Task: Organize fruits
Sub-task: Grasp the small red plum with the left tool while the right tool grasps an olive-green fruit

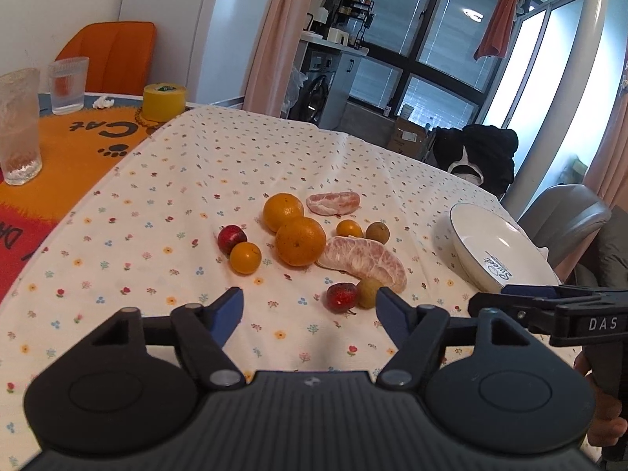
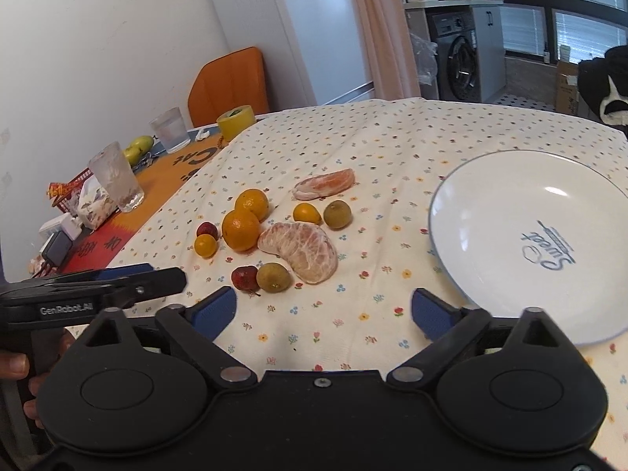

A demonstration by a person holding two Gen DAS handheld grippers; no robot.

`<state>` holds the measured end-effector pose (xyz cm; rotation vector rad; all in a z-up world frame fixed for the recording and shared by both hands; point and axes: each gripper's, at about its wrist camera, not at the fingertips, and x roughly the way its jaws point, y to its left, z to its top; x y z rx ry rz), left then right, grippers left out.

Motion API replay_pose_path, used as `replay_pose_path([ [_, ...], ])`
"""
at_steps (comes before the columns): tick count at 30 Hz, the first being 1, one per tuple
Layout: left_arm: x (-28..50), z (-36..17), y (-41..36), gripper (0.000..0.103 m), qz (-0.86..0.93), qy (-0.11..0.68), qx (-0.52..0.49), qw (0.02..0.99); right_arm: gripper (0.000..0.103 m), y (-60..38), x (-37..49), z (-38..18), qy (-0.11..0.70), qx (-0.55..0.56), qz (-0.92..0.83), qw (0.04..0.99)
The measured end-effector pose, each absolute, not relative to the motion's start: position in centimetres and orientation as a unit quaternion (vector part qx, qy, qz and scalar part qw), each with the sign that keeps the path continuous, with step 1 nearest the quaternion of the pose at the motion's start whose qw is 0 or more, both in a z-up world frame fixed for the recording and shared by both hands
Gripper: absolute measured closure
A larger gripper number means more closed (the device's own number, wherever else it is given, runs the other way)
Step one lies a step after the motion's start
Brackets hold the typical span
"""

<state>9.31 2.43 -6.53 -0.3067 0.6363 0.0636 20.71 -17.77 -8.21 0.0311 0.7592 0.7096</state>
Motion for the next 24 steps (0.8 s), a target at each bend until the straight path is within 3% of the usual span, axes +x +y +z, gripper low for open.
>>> replay_pose_path([
  [7,10.8,-7.5,2.2,0.047,0.018,0.327,-0.159,0.931,0.029,-17.1,21.8,-8.9,0.375,0.022,0.351,0.857],
  [12,11.8,-8.0,1.9,0.048,0.012,0.333,-0.159,0.929,0.039,-16.7,22.6,-9.5,0.385,0.025,0.360,0.849],
  [24,14.6,-9.2,1.3,0.057,-0.004,0.352,-0.168,0.921,0.042,-16.7,24.2,-10.6,0.401,0.030,0.358,0.843],
])
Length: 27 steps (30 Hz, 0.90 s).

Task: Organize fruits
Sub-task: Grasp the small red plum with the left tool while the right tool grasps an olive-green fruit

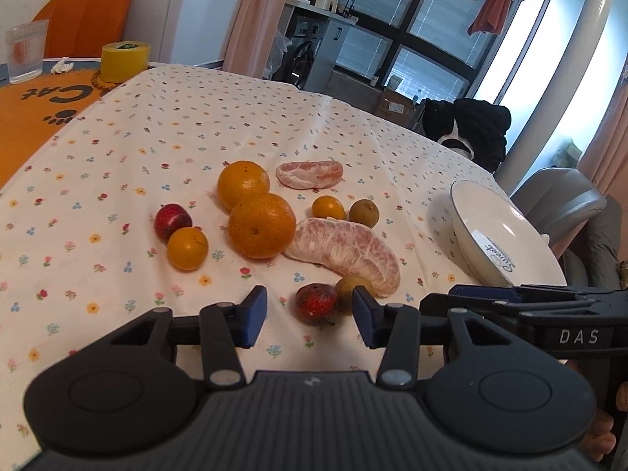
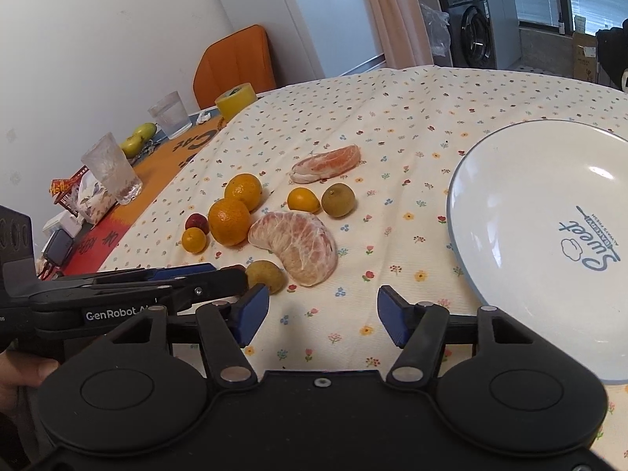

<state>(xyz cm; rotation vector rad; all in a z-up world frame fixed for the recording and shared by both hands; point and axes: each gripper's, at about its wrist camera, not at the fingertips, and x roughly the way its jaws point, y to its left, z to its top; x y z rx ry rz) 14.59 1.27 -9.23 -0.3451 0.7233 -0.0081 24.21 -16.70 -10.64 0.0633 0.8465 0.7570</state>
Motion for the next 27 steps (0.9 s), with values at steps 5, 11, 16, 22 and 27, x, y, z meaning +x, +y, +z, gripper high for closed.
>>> replay_pose_path([
  [5,15.0,-9.2,1.2,0.069,-0.015,0.354,-0.171,0.919,0.042,-16.7,24.5,-10.5,0.400,0.035,0.362,0.841],
  [11,14.9,-9.7,1.2,0.080,-0.019,0.359,-0.173,0.917,0.042,-16.1,24.6,-10.7,0.403,0.034,0.370,0.836],
  [16,14.4,-9.2,1.7,0.081,-0.014,0.355,-0.178,0.918,0.043,-15.3,24.4,-10.4,0.399,0.033,0.380,0.834],
  [22,13.5,-8.6,2.9,0.081,0.002,0.347,-0.181,0.920,0.056,-14.0,24.2,-10.3,0.399,0.028,0.393,0.828],
  [27,12.8,-8.2,3.8,0.081,0.013,0.340,-0.184,0.922,0.058,-12.9,24.2,-10.3,0.398,0.025,0.398,0.826],
])
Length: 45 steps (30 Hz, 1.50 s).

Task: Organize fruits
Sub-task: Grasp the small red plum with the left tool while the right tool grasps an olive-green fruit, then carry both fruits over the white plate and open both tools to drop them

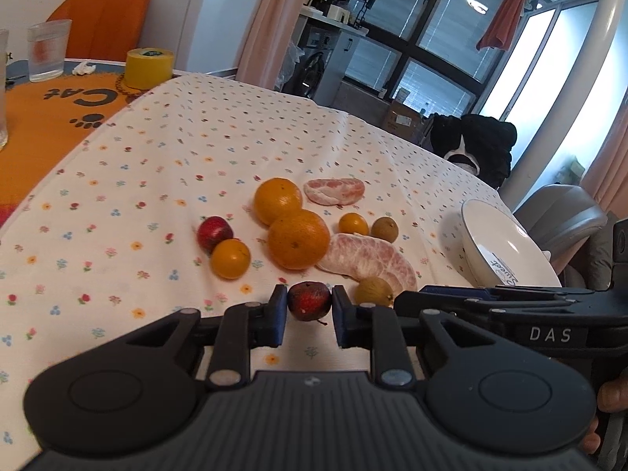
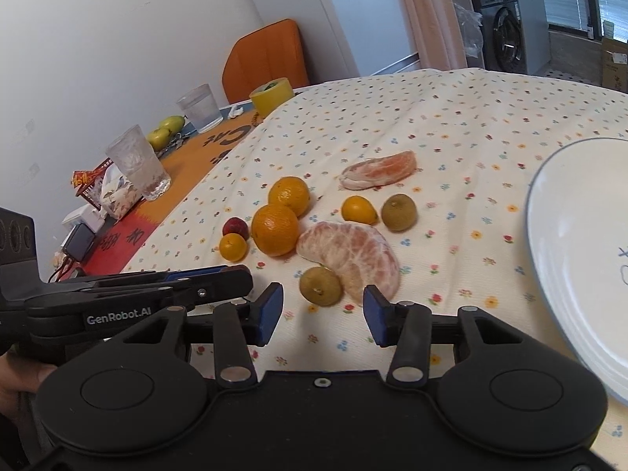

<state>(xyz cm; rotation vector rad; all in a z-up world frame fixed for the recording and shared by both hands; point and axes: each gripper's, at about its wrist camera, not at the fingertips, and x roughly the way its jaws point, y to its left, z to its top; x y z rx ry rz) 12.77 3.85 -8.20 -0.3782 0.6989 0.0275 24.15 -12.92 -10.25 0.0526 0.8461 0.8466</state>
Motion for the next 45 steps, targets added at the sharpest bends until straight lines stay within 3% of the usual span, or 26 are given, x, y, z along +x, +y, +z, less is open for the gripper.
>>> replay_pose_path([
  [14,11.0,-8.2,5.6,0.081,0.032,0.333,-0.197,0.922,0.068,-10.5,24.2,-11.0,0.403,0.007,0.396,0.825],
  [18,10.8,-8.1,5.8,0.081,0.036,0.331,-0.199,0.922,0.077,-9.8,24.3,-11.4,0.403,-0.003,0.388,0.829],
  [45,10.9,-5.4,3.4,0.081,0.035,0.305,-0.168,0.937,0.078,-15.0,23.2,-8.5,0.358,0.037,0.378,0.853],
])
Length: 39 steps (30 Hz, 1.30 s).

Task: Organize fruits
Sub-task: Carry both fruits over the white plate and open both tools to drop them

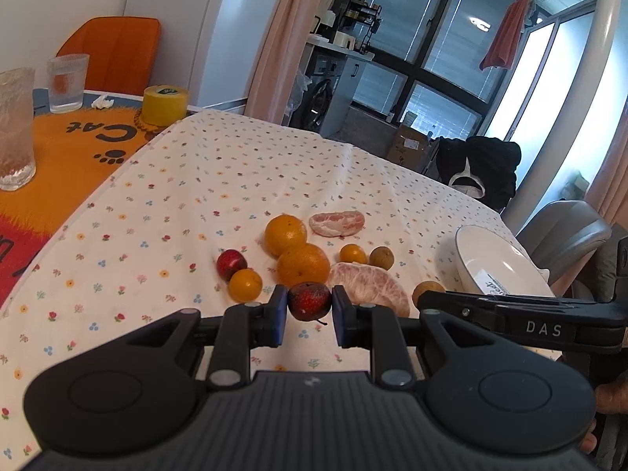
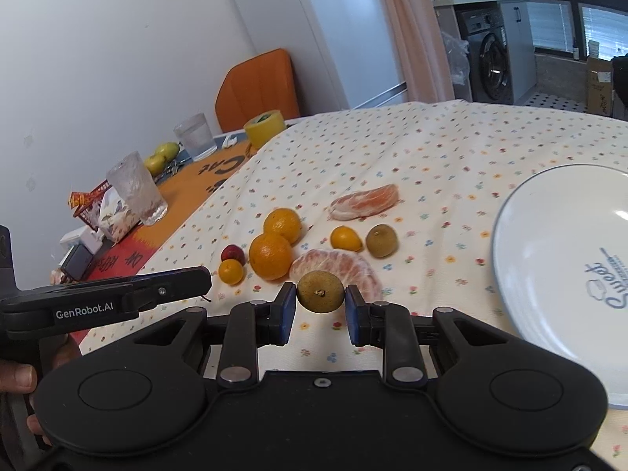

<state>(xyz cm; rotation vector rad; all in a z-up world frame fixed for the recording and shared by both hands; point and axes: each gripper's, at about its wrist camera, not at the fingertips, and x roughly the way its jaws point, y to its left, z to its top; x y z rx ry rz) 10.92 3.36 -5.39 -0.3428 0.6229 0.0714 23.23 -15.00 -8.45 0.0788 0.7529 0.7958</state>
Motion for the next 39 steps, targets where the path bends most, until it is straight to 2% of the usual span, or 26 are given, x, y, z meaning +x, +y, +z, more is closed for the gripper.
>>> replay_pose_path([
  [39,16.2,-2.7,-5.7,0.081,-0.045,0.289,-0.116,0.949,0.078,-25.9,24.5,-7.8,0.322,0.088,0.289,0.897],
])
